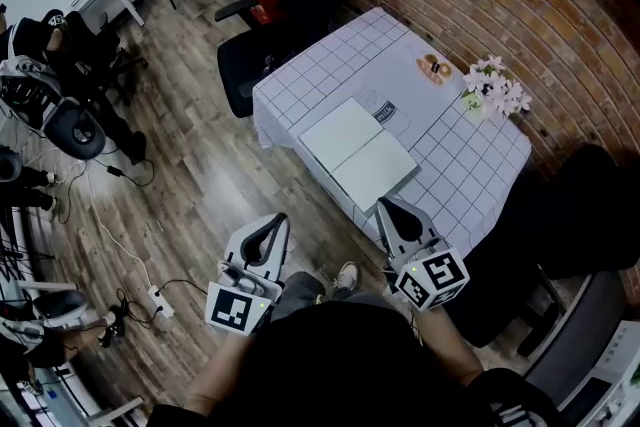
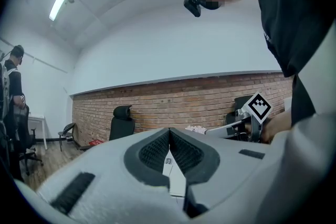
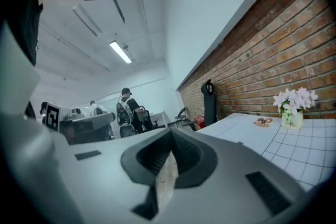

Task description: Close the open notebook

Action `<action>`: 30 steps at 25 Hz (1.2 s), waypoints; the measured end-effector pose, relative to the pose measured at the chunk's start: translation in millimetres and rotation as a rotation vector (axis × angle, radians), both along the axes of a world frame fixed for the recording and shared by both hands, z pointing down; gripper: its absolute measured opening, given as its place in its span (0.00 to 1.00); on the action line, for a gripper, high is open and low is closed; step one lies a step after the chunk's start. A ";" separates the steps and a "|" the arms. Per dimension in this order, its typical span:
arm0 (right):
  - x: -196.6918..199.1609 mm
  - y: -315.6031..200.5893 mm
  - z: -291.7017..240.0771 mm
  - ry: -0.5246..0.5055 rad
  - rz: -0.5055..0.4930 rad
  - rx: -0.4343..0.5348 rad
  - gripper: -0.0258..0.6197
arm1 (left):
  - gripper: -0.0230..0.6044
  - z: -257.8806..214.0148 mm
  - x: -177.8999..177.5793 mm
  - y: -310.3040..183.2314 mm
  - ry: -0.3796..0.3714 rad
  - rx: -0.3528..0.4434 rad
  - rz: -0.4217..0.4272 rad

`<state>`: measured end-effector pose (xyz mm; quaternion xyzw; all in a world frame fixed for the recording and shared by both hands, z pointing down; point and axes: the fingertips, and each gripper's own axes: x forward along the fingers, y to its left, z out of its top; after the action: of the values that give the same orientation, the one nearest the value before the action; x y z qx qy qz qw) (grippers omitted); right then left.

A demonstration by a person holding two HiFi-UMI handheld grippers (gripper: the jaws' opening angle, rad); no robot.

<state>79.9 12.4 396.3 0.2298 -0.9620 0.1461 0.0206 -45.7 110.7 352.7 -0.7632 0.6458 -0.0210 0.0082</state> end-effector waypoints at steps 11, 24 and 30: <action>-7.5 -46.4 12.1 0.051 0.101 -0.028 0.06 | 0.08 12.9 -23.4 -67.6 0.035 -0.012 0.091; -21.5 -69.7 53.8 0.178 0.227 -0.139 0.06 | 0.08 61.8 -51.6 -134.4 0.064 -0.131 0.243; -13.2 -62.9 95.5 0.240 0.267 -0.239 0.06 | 0.08 96.1 -63.0 -152.7 0.071 -0.188 0.249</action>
<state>66.7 -50.5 491.8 0.3669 -0.8894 0.2322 0.1427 -108.7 -42.1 448.8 -0.8349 0.5413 -0.0533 -0.0837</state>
